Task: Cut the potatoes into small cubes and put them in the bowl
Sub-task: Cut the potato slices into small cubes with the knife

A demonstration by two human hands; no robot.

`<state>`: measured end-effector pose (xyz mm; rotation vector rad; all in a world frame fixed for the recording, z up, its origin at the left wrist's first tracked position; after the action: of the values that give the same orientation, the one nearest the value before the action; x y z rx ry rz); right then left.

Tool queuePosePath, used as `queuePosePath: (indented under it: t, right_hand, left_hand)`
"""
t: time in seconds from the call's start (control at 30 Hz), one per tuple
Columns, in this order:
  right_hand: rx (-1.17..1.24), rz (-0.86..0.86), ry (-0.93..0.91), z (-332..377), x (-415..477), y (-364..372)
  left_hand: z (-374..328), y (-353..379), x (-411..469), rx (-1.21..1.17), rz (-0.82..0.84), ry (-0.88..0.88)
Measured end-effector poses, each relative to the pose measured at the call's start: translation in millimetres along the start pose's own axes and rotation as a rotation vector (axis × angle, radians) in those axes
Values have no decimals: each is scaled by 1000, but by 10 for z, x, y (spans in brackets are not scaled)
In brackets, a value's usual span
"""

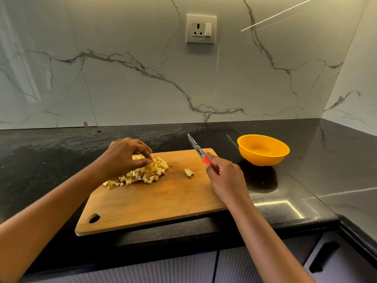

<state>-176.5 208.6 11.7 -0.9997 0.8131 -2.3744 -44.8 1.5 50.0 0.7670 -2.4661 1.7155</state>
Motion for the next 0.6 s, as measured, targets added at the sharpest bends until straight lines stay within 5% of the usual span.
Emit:
queuePosePath:
  t: [0.33, 0.6]
  right_hand:
    - [14, 0, 6, 5, -17, -26]
    - [8, -39, 23, -2, -25, -54]
  left_hand:
    - [26, -125, 11, -131, -98, 2]
    - [-562, 548, 257, 224, 226, 145]
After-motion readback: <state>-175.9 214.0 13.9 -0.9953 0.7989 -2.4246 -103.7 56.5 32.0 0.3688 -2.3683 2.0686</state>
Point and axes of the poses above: each hand's wrist, its own x-axis towards the middle knuckle, its own y-axis out of the palm, z = x × y, the point moved 6 cm from there along x, towards the middle knuckle, and after that the axes turned 6 degrees about -y, right-handed, at the moved point
